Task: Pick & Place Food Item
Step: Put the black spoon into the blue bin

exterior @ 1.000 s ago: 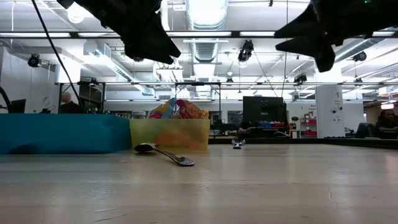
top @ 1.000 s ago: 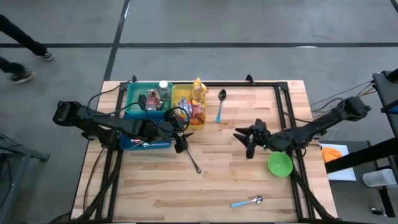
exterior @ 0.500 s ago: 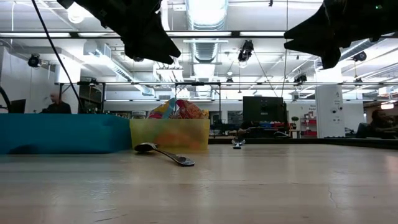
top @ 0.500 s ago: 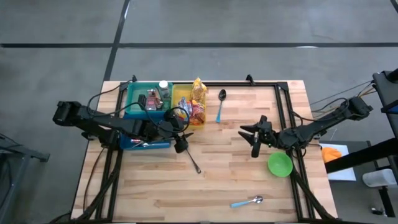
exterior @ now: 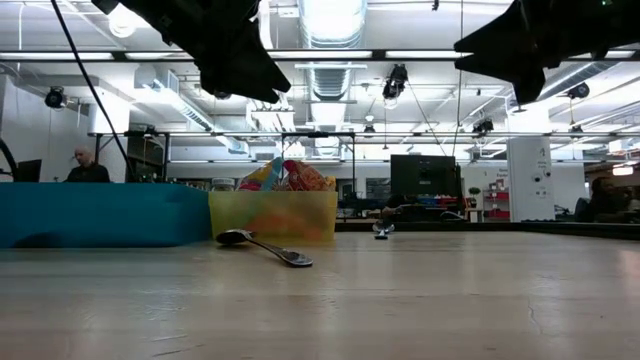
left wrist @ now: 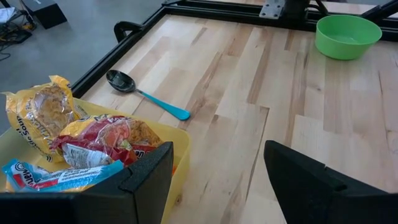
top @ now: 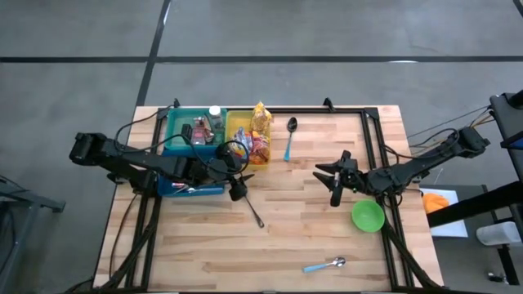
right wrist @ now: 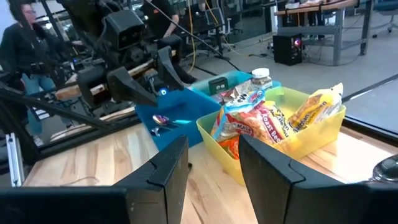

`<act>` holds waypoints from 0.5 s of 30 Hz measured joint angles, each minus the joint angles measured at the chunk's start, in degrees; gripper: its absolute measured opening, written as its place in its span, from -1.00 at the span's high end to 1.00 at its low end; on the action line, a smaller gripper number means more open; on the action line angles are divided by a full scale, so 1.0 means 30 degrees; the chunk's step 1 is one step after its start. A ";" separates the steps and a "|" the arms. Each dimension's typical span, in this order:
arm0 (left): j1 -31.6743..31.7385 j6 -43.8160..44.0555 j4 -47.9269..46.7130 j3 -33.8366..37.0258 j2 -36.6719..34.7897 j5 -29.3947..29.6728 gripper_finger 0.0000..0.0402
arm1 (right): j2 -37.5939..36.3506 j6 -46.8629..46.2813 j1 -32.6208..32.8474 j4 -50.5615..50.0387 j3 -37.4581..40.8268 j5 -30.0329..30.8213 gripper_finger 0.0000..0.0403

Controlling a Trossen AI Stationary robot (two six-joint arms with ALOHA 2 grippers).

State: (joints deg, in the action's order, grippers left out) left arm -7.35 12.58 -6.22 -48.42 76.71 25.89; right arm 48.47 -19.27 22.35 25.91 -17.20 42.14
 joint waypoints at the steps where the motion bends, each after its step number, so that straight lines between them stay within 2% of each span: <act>1: 0.0000 0.0000 0.0000 0.0000 0.0000 0.0000 -0.26 | 0.0011 -0.0003 0.0000 0.0022 -0.0066 -0.0007 0.31; 10: -0.0007 0.0439 0.0007 0.0000 0.0000 -0.0007 -0.26 | 0.0015 0.0000 0.0000 0.0007 -0.0092 -0.0040 0.31; 15: -0.0029 0.5758 0.0000 0.0000 0.0000 -0.0007 -0.26 | 0.0015 -0.0015 0.0000 0.0007 -0.0092 -0.0040 0.31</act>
State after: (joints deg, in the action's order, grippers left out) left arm -7.44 29.85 -6.22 -48.42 76.71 25.87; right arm 48.51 -19.31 22.35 25.93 -17.47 42.02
